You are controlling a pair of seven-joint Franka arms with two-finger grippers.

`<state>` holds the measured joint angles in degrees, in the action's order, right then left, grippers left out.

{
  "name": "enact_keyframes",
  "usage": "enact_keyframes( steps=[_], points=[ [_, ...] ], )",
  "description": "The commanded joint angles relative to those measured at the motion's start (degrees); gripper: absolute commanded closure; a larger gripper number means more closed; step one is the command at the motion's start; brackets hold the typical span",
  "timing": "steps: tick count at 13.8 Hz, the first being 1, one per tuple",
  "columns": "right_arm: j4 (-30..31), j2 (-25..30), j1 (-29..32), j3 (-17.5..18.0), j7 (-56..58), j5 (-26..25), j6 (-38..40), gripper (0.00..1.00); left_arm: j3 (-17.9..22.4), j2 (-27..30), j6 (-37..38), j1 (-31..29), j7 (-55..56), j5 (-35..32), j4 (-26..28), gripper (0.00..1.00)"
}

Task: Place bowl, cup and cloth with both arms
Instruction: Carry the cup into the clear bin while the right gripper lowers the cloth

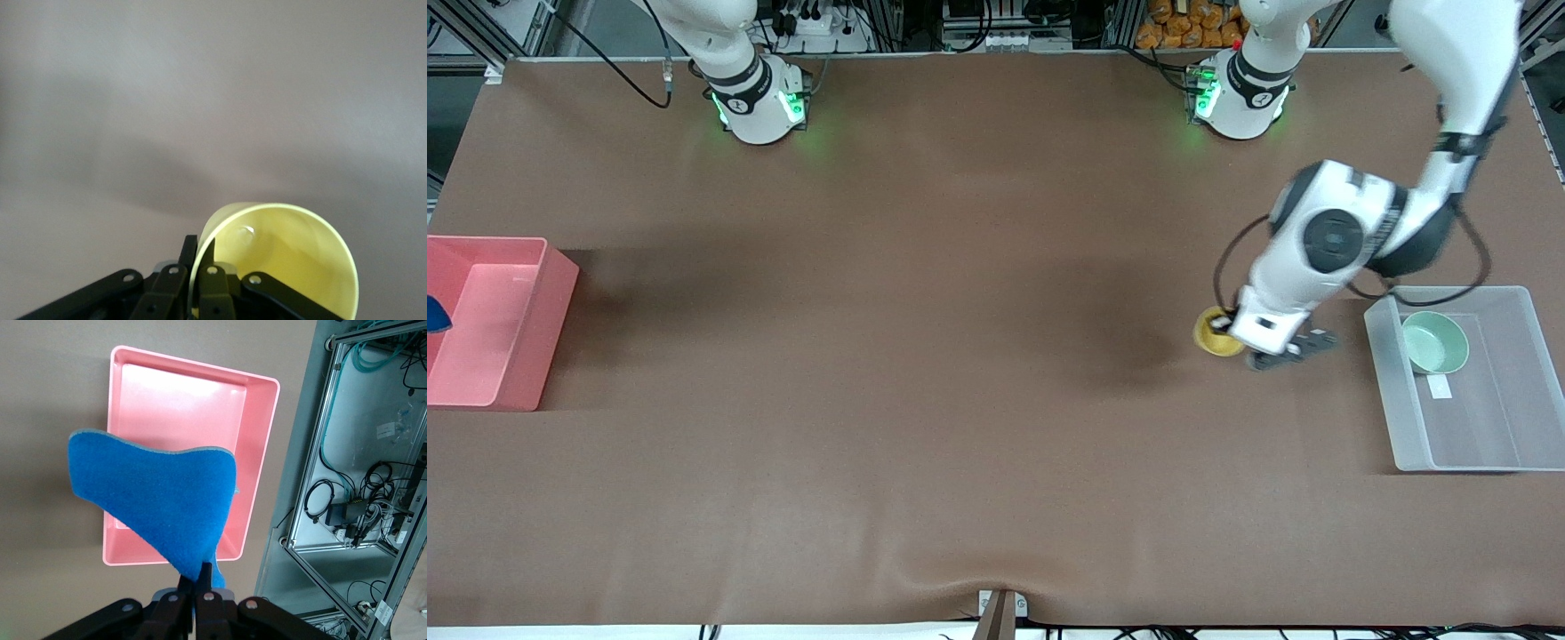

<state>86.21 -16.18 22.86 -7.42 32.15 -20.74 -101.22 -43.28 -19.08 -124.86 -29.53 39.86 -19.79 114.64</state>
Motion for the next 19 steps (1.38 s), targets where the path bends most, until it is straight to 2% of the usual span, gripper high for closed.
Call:
enact_keyframes(
  steps=[1,3,5,6,8,10,12,13,17,19],
  points=[
    [-0.9,-1.2,1.7,1.0,-0.2,-1.4,-0.1,1.0,-0.6,1.1,4.6,-9.3,-14.0,1.7,-4.8,1.0],
    [-1.0,-3.2,2.2,0.9,-0.7,-1.6,-4.5,1.0,-0.3,0.3,7.9,-16.2,-27.7,1.7,-9.8,1.0],
    [-1.0,-5.4,5.1,1.0,-0.7,-1.3,-10.9,1.0,-0.2,-4.0,8.7,-21.0,-38.1,1.3,-16.6,1.0],
    [-1.0,-6.7,6.2,1.0,-0.7,-1.2,-13.5,1.0,0.3,-5.2,8.9,-21.7,-40.7,0.5,-18.9,1.0],
    [-1.0,-9.9,8.6,1.0,-0.8,-1.0,-17.2,1.0,4.2,-8.0,8.9,-21.3,-46.3,-2.9,-21.8,1.0],
    [-0.9,-12.7,12.2,1.1,-1.7,-0.3,-18.5,1.0,5.5,-13.2,8.2,-21.5,-50.0,-4.8,-25.1,1.0],
    [-0.6,-14.3,12.9,1.1,-2.3,4.1,-18.1,1.0,6.0,-18.2,7.4,-20.9,-50.3,-7.5,-29.2,1.0],
    [-0.4,-14.6,12.5,1.1,-3.6,5.5,-18.0,1.0,6.1,-19.6,5.4,-20.9,-50.3,-9.1,-29.3,1.0],
    [-0.3,-15.4,10.5,1.3,-8.0,6.0,-16.3,1.0,7.2,-24.8,-3.5,-20.7,-51.3,-10.4,-29.4,1.0],
    [-0.7,-16.1,8.9,1.4,-9.3,6.0,-17.0,1.0,9.3,-26.4,-6.6,-19.4,-51.5,-10.9,-29.4,1.0]
  ],
)
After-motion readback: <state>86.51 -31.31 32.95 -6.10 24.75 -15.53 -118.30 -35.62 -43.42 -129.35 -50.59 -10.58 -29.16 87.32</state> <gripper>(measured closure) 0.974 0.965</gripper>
